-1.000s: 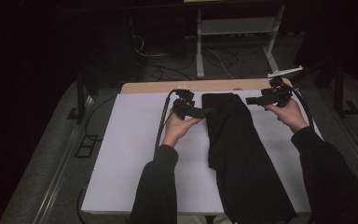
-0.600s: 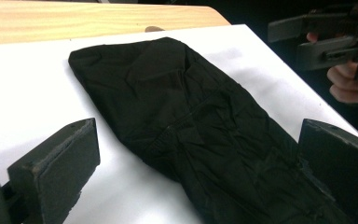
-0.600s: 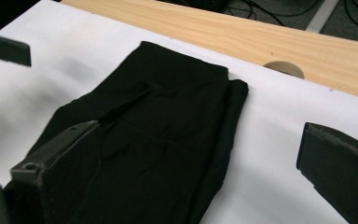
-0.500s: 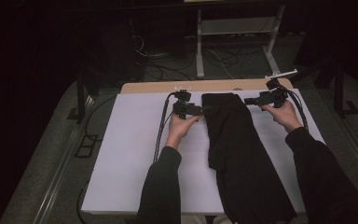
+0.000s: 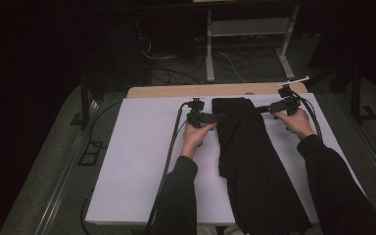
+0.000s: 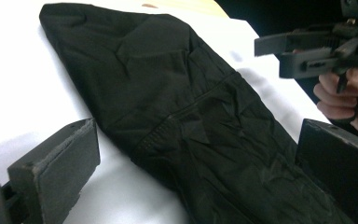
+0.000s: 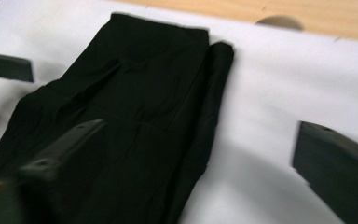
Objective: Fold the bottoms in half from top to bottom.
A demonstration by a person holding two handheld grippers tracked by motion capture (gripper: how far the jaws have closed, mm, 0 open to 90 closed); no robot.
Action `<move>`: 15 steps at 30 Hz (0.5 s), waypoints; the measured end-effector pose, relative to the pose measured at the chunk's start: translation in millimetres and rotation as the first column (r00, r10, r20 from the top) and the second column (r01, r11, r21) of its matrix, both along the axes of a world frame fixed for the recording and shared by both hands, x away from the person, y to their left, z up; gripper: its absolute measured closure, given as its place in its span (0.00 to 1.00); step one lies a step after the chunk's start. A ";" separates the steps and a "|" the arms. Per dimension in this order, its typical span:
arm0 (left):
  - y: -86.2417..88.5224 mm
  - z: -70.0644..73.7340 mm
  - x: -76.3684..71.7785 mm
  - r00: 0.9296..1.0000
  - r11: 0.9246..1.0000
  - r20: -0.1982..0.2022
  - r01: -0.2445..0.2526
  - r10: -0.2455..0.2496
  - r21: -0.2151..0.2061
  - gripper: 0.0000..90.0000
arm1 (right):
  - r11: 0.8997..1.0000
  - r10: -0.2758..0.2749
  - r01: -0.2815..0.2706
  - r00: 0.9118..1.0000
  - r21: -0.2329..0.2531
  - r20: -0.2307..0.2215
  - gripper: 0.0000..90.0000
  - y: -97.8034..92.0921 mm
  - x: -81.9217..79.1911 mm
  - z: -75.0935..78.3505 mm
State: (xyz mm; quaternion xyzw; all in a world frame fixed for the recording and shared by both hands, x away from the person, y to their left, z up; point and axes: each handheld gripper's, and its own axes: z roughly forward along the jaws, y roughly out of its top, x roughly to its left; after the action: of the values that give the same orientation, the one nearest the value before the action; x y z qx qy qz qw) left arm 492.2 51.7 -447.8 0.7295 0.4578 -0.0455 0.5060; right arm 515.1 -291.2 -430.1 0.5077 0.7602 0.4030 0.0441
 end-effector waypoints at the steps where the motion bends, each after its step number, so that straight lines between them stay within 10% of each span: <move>1: -0.2 -1.2 0.3 1.000 1.000 -0.006 -0.003 0.003 -0.001 0.00 | 1.000 0.009 -0.009 1.000 0.007 -0.009 0.10 0.2 0.4 -1.2; 15: -6.3 -9.9 0.1 1.000 0.998 -0.026 0.001 0.001 0.063 0.00 | 0.999 0.033 -0.031 0.996 0.033 -0.078 0.22 9.2 2.9 -12.2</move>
State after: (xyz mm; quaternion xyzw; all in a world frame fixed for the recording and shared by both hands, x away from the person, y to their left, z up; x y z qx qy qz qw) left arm 492.3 45.3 -457.8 0.7444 0.4657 -0.0408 0.4769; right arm 518.1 -282.0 -442.3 0.5117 0.7630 0.3951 -0.0003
